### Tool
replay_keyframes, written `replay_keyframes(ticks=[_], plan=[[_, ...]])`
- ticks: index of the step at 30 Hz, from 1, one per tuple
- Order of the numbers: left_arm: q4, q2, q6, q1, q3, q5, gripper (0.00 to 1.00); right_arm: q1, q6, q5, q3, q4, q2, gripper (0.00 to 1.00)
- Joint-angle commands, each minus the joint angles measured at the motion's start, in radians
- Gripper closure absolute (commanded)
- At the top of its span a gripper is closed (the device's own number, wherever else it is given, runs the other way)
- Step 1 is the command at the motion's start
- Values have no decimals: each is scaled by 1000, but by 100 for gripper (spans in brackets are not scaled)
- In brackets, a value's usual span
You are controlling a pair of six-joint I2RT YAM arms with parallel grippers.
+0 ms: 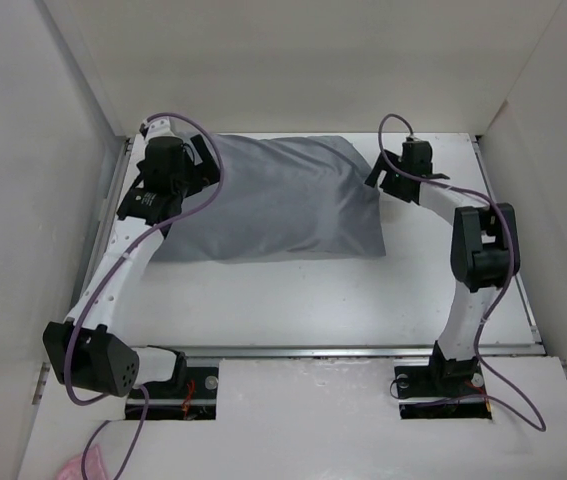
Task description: Put the pillow into the pillowcase
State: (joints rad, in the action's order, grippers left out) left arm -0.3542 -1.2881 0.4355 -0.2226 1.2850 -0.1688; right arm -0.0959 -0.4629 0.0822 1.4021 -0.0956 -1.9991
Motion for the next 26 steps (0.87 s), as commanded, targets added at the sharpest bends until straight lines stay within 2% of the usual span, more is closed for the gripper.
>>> replay_keyframes(ticks=[1, 4, 9, 14, 16, 20, 23, 26], plan=[[1, 19, 9, 14, 25, -14, 0, -15, 49, -51, 1, 20, 155, 9], [1, 41, 9, 14, 11, -14, 0, -15, 73, -104, 20, -27, 276, 1], [12, 99, 19, 14, -28, 9, 0, -15, 82, -151, 44, -114, 422, 0], [23, 185, 49, 14, -104, -3, 0, -15, 92, -93, -89, -169, 624, 0], [23, 208, 62, -21, -145, -35, 0, -15, 92, -81, -144, -182, 690, 0], [2, 220, 86, -43, -177, -92, 0, -15, 60, -62, -375, -145, 868, 0], [-11, 220, 95, -52, -199, -113, 0, -15, 69, -108, -436, -133, 973, 0], [-11, 231, 95, -63, -199, -113, 0, -15, 79, -157, -445, -197, 1025, 0]])
